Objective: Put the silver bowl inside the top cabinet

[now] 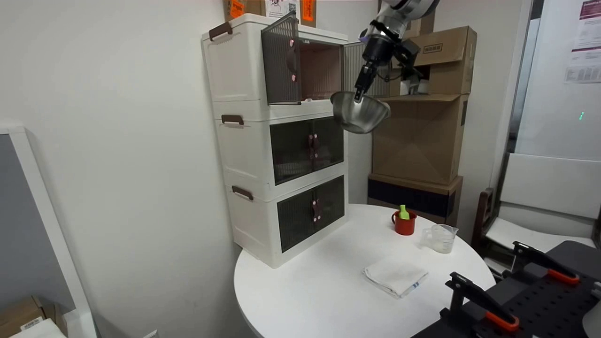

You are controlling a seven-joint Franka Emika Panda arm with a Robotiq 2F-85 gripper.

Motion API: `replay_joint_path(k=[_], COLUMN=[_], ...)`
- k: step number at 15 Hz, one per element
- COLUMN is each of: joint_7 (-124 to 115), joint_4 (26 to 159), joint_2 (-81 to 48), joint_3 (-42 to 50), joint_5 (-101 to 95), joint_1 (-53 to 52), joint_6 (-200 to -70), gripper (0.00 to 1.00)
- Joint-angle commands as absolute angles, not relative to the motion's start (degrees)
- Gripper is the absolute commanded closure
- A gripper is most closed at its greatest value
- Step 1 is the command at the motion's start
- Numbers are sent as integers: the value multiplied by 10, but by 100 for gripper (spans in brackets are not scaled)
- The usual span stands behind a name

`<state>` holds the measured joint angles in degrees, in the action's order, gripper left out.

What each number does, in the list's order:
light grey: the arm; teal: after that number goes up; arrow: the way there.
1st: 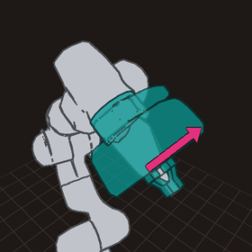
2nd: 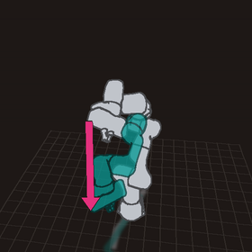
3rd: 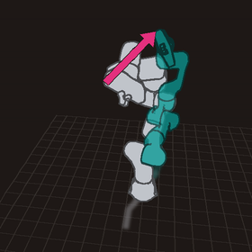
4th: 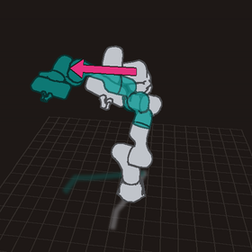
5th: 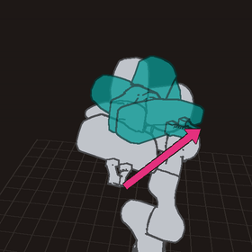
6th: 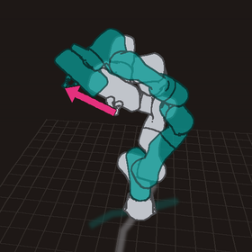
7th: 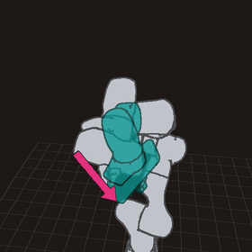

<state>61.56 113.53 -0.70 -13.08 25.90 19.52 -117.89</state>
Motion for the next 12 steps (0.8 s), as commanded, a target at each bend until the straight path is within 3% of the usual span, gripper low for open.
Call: replay_joint_path(k=[1,12], joint_7=[657,889], joint_4=[1071,873], joint_2=[-3,-102], joint_3=[-61,-23], joint_5=[195,130], joint_1=[116,52], joint_6=[-1138,-1139], gripper=[99,99])
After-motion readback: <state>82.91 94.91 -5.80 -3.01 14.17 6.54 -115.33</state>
